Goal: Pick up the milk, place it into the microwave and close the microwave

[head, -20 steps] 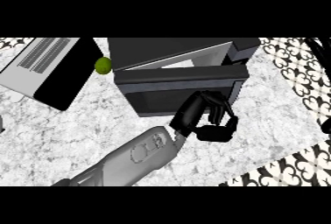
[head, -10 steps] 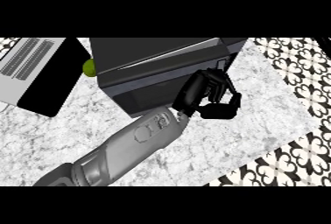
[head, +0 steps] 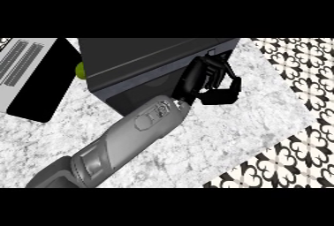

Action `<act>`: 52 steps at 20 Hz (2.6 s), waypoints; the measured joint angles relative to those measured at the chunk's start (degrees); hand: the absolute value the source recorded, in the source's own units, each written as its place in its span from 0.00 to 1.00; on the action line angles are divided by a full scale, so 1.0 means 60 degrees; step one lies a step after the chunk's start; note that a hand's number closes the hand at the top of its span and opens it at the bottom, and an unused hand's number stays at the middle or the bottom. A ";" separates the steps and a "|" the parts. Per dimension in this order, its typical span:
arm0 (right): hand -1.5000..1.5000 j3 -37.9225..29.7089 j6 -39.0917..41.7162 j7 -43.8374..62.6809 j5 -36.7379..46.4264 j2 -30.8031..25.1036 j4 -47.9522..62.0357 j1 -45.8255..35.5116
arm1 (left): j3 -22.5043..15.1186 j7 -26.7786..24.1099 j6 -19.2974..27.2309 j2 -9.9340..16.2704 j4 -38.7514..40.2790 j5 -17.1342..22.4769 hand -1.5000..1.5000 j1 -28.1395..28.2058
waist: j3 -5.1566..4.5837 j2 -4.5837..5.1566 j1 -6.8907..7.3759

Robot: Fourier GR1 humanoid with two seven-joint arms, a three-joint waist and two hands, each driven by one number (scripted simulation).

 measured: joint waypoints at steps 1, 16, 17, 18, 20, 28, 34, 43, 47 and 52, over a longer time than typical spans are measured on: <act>0.00 -0.0024 0.0029 0.0031 -0.0031 -0.0063 0.0019 -0.0036 | -0.0006 -0.0058 0.0053 0.0022 -0.0027 0.0047 1.00 0.0016 | 0.0004 0.0006 -0.0026; 0.00 -0.0216 0.0324 0.0426 -0.0458 -0.0689 0.0341 -0.0658 | -0.0246 -0.0508 0.0746 0.0180 -0.0191 0.0543 1.00 0.0031 | 0.0036 0.0069 -0.0197; 0.00 -0.0222 0.0342 0.0447 -0.0490 -0.0710 0.0365 -0.0698 | -0.0267 -0.0521 0.0778 0.0187 -0.0198 0.0573 1.00 0.0024 | 0.0038 0.0073 -0.0200; 0.00 -0.0234 0.0366 0.0469 -0.0528 -0.0743 0.0385 -0.0721 | -0.0276 -0.0538 0.0823 0.0200 -0.0207 0.0599 1.00 0.0031 | 0.0040 0.0071 -0.0219; 0.00 -0.0238 0.0395 0.0504 -0.0599 -0.0758 0.0440 -0.0797 | -0.0312 -0.0573 0.0884 0.0200 -0.0220 0.0650 1.00 0.0007 | 0.0042 0.0090 -0.0208; 0.00 -0.0270 0.0547 0.0682 -0.0894 -0.0896 0.0652 -0.0996 | -0.0412 -0.0696 0.1094 0.0240 -0.0243 0.0839 1.00 -0.0025 | 0.0048 0.0108 -0.0247; 0.00 -0.0381 0.0610 0.0786 -0.1117 -0.1054 0.0832 -0.1063 | -0.0226 -0.0641 0.1653 -0.0140 -0.0055 0.1220 1.00 -0.0155 | 0.0052 0.0095 -0.0059; 0.00 -0.0860 0.0632 0.0803 -0.1412 -0.1530 0.1060 -0.0951 | -0.0895 -0.0500 0.1319 -0.0144 0.0181 0.1892 1.00 -0.0648 | 0.0062 0.0091 0.0378; 0.00 -0.1069 0.0647 0.0827 -0.1538 -0.1758 0.1136 -0.0849 | -0.1186 -0.0556 0.0976 -0.0141 0.0247 0.2093 1.00 -0.0781 | 0.0060 0.0089 0.0622; 0.00 -0.1280 0.0654 0.0871 -0.1682 -0.1999 0.1209 -0.0699 | -0.1527 -0.0664 0.0596 -0.0139 0.0291 0.2317 0.00 -0.0858 | 0.0050 0.0081 0.0921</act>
